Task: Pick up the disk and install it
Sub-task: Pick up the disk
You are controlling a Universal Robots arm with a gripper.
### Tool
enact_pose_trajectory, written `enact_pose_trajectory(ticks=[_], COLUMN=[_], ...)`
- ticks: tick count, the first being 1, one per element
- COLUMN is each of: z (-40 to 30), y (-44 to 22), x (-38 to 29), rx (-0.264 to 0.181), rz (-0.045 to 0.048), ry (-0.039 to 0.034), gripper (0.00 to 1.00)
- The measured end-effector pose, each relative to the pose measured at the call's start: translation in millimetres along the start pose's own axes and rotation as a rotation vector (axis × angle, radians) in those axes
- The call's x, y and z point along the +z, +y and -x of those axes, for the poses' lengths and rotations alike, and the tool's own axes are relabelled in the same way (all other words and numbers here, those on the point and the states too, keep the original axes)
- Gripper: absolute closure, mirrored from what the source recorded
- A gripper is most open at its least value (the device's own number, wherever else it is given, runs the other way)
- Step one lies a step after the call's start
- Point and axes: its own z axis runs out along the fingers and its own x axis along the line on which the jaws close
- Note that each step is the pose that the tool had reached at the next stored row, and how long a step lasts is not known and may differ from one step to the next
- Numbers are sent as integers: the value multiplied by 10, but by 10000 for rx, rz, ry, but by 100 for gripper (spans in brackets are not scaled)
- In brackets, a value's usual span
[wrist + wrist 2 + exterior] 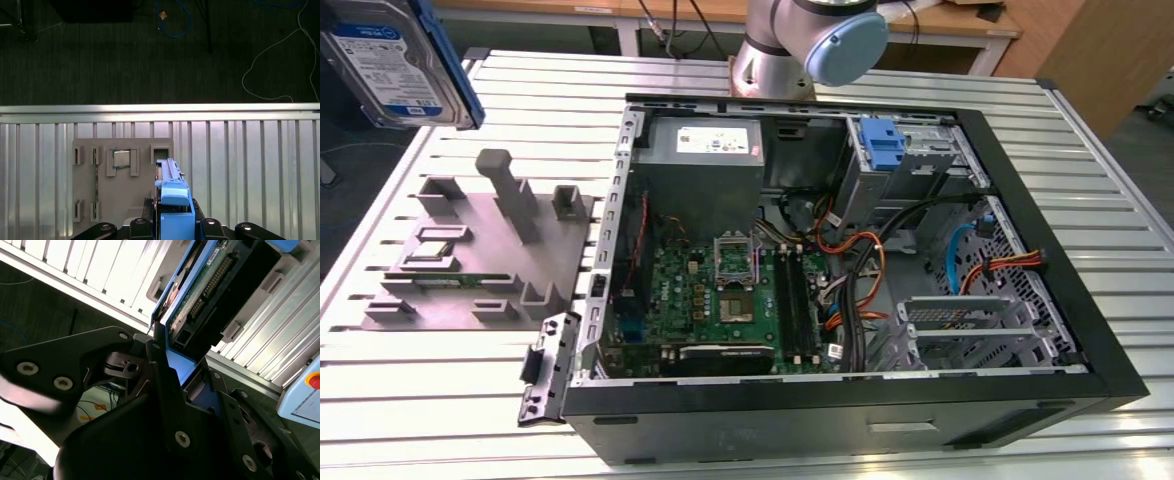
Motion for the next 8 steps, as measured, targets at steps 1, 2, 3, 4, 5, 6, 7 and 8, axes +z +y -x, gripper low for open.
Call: enact_pose_trajectory(ticks=[1, 2, 3, 4, 5, 6, 7, 8], z=[0, 0, 1, 1, 1, 1, 2, 2], y=[0, 0, 0, 0, 0, 0, 0, 1], x=[-3, -6, -11, -16, -23, -31, -40, -49], rx=[0, 0, 0, 0, 0, 0, 0, 0], rz=[1, 1, 1, 0, 1, 0, -1, 0], ry=[0, 1, 0, 0, 0, 0, 0, 0], gripper=[64, 64, 64, 64, 64, 64, 64, 64])
